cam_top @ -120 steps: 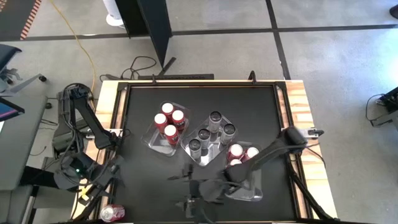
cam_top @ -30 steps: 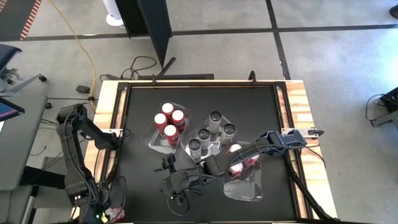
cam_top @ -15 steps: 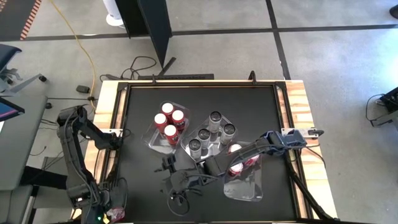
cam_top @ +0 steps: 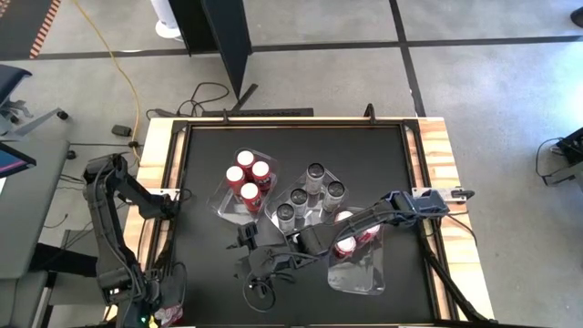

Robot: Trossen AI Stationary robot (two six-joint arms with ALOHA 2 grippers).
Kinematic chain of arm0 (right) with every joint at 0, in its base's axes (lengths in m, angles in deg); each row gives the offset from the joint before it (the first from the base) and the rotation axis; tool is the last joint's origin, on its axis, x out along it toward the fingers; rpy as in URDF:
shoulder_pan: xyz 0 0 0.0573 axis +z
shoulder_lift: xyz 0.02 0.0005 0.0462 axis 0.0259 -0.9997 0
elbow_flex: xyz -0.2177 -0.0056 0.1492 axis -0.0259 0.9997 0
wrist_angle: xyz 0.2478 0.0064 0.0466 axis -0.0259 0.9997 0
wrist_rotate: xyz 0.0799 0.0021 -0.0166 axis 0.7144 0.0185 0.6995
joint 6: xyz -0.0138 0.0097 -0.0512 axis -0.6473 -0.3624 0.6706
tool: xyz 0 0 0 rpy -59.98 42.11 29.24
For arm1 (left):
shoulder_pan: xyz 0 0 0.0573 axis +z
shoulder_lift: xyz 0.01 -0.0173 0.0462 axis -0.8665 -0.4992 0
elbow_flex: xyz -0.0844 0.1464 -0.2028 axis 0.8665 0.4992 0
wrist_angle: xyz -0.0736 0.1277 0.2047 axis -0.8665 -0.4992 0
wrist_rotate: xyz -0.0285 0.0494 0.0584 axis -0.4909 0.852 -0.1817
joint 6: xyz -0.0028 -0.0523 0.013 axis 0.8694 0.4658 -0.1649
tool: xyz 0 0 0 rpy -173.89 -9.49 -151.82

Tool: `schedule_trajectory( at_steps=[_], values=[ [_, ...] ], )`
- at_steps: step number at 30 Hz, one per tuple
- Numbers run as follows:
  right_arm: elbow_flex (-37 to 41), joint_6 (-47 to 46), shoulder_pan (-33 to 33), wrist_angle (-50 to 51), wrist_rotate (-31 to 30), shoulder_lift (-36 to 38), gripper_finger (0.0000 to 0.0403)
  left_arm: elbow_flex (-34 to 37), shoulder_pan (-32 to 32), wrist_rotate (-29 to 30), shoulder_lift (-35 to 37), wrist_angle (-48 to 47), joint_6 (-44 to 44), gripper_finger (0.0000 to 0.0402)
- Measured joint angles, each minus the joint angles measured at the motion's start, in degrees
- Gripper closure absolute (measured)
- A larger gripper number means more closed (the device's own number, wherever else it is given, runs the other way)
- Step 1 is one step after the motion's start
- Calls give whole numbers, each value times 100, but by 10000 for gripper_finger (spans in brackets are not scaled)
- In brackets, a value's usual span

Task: Sort soda cans
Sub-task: Put the red soda can into the right transparent bin

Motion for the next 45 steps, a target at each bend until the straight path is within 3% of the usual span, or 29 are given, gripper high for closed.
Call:
schedule_trajectory(
  at_steps=[26, 45],
  values=[
    [0, 7, -11, 72, -2, -2, 40, -3, -2, 66, -60, -330, -92, 86],
    [0, 0, -39, 192, -2, -4, 40, -4, 2, 22, -363, -484, -27, 15]
  ],
)
